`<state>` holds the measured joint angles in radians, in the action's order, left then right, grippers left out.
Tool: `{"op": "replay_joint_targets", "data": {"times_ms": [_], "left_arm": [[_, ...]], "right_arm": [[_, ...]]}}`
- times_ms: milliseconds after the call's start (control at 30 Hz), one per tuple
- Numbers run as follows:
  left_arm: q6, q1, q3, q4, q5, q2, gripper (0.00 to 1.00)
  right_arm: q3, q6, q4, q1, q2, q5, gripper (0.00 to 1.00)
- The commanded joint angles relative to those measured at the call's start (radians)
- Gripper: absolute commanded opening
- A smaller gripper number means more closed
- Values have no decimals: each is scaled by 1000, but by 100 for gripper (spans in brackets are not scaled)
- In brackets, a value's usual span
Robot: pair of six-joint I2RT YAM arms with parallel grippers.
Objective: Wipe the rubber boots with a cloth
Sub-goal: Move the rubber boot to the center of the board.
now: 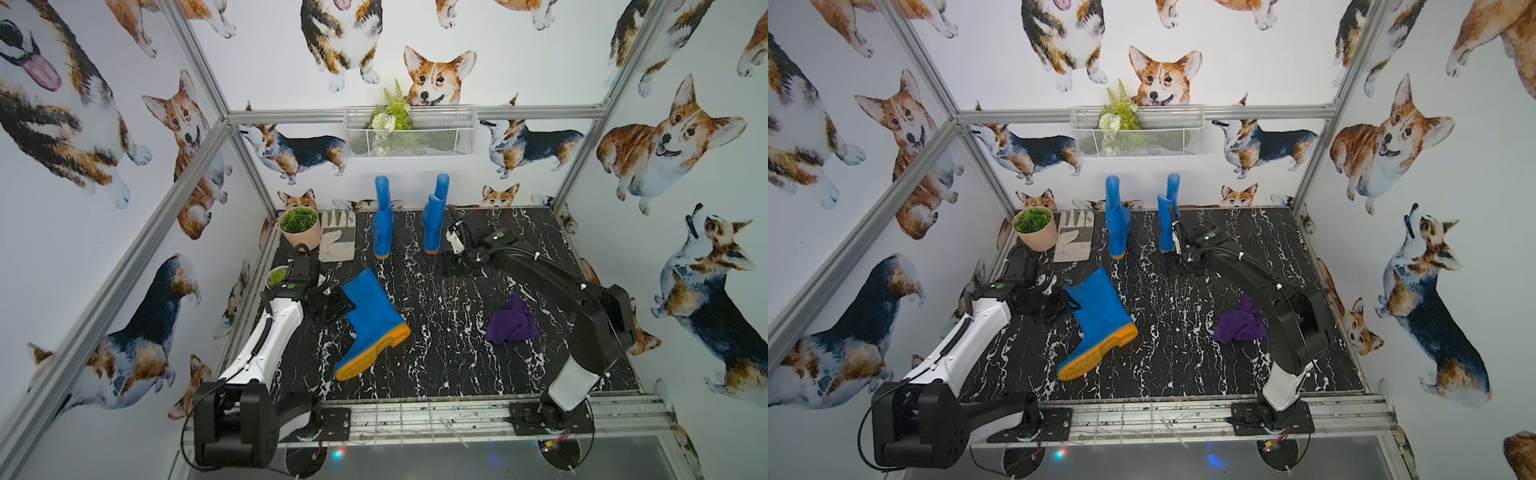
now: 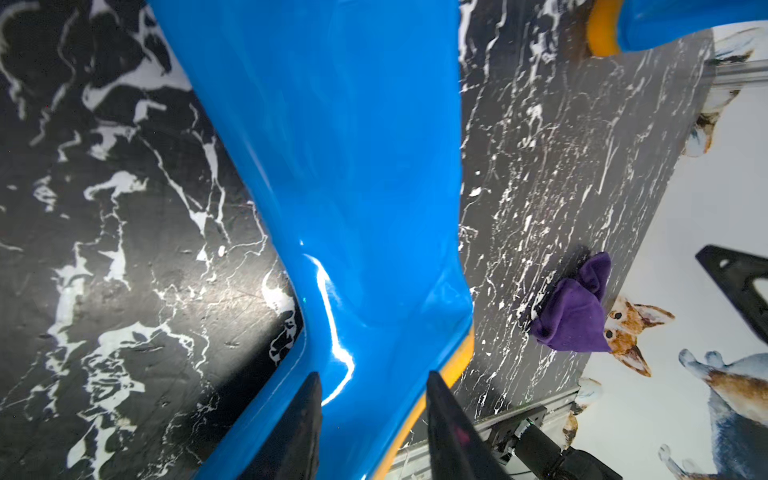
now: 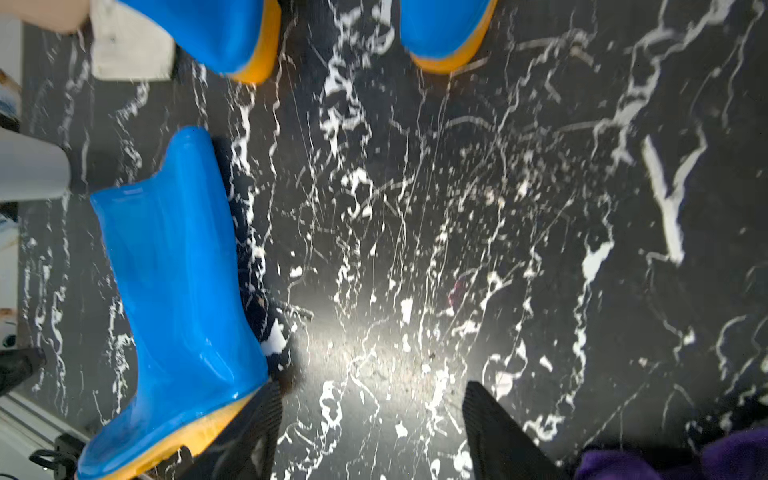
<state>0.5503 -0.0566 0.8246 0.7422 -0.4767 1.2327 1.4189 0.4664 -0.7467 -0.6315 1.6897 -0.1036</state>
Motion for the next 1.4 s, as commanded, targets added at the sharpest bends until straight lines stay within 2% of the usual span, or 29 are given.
{"op": "replay_joint_targets", "data": {"times_ms": [0, 100, 367, 467, 533, 600, 733, 833, 1000, 1167, 1300, 1367], "left_arm": [[-14, 18, -26, -106, -45, 70, 43], [-28, 18, -7, -165, -11, 163, 44], [-46, 3, 45, -320, -33, 340, 44], [-69, -23, 59, -333, -47, 375, 36], [-84, -44, 56, -327, -42, 363, 26], [-95, -75, 57, -297, -8, 331, 23], [-93, -89, 56, -196, 118, 256, 39], [-83, -72, 56, -155, 186, 209, 47], [-98, -20, 85, -173, 138, 244, 58], [-81, -21, 137, -268, 32, 389, 60], [-77, -66, 167, -329, 53, 474, 55], [-93, -102, 193, -330, 48, 506, 39]], "right_arm": [[-61, 70, 38, -53, -15, 27, 71], [-88, 87, 38, -94, -22, 34, 72], [-144, 103, 35, -111, -82, 64, 72], [-180, 107, 43, -112, -107, 75, 72], [-194, 112, 50, -110, -115, 73, 72], [-212, 115, 56, -107, -124, 71, 73], [-227, 121, 60, -97, -137, 71, 73], [-228, 122, 64, -97, -137, 72, 73], [-231, 135, 90, -97, -115, 43, 73], [-182, 153, 142, -102, -21, -28, 72], [-118, 155, 139, -112, 54, -61, 72], [-107, 154, 133, -113, 66, -64, 72]]}}
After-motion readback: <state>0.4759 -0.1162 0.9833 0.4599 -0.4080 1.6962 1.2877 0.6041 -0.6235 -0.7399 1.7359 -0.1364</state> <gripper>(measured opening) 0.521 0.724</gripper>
